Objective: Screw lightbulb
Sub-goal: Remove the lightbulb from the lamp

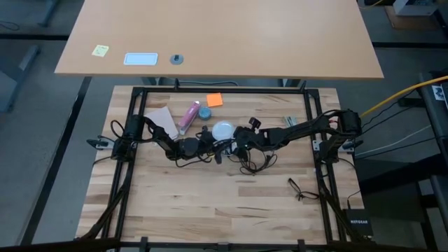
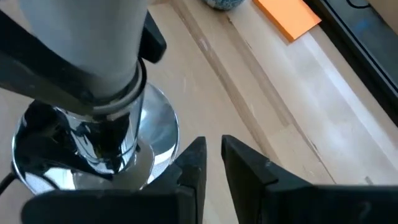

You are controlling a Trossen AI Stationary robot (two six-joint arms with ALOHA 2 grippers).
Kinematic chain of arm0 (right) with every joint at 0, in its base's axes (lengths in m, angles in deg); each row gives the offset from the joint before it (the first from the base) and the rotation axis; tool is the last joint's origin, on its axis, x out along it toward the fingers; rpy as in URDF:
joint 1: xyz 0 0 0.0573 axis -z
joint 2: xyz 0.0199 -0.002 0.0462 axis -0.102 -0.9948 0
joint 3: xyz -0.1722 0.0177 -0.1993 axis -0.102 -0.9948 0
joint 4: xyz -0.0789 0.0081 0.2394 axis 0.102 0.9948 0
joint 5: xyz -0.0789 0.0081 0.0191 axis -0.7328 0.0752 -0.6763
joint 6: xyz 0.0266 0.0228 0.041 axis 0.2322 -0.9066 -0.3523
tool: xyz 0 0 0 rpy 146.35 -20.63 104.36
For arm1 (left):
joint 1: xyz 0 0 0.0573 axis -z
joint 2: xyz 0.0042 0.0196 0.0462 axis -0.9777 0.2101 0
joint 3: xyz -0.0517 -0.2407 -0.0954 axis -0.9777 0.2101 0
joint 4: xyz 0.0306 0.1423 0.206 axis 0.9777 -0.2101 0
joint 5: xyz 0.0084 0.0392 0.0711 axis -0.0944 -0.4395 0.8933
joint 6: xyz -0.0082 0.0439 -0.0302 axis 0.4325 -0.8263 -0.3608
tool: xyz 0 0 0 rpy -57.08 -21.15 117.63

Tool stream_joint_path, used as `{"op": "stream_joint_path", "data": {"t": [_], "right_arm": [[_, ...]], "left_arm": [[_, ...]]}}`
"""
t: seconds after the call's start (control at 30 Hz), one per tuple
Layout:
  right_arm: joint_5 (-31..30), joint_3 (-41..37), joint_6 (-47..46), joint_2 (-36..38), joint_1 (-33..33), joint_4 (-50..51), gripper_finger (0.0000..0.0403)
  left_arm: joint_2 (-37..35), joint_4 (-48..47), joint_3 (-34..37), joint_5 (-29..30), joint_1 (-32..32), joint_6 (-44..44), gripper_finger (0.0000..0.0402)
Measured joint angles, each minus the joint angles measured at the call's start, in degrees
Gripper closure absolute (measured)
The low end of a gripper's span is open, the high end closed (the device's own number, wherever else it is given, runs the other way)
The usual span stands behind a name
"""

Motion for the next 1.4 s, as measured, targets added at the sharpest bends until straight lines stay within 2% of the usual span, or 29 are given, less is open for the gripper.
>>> {"op": "stream_joint_path", "data": {"t": [0.13,0.33,0.37,0.47,0.53,0.73,1.03,1.4], "right_arm": [[0.4,0.0,0.0,0.0,0.0,0.3,0.0343],[0.9,0.0,0.0,0.0,0.0,0.2,0.0343],[0.9,0.0,0.0,0.0,0.0,0.2,0.0343],[0.9,0.0,0.0,0.0,0.1,0.0,0.0343],[0.9,0.1,0.0,0.0,0.1,0.0,0.0343],[1.0,0.1,0.0,0.0,0.1,0.1,0.0343],[1.0,0.1,0.1,0.0,0.1,0.2,0.0343],[1.0,0.1,0.1,0.0,0.1,0.2,0.0343]], "left_arm": [[0.0,0.0,0.0,0.0,0.0,-2.4,0.0245],[-0.1,0.1,0.0,0.5,0.0,-0.7,0.0237],[-0.1,0.2,-0.2,1.7,0.0,-0.4,0.0229],[0.0,-0.4,-1.3,10.2,0.0,-2.6,0.0208],[0.0,0.1,-2.0,11.5,-0.1,-3.3,0.02],[0.0,-2.1,-2.4,11.6,0.1,-4.2,0.02],[-0.1,-1.3,-2.5,11.8,0.1,-11.2,0.0201],[-0.1,-2.8,-2.5,11.8,0.0,-11.0,0.0201]]}}
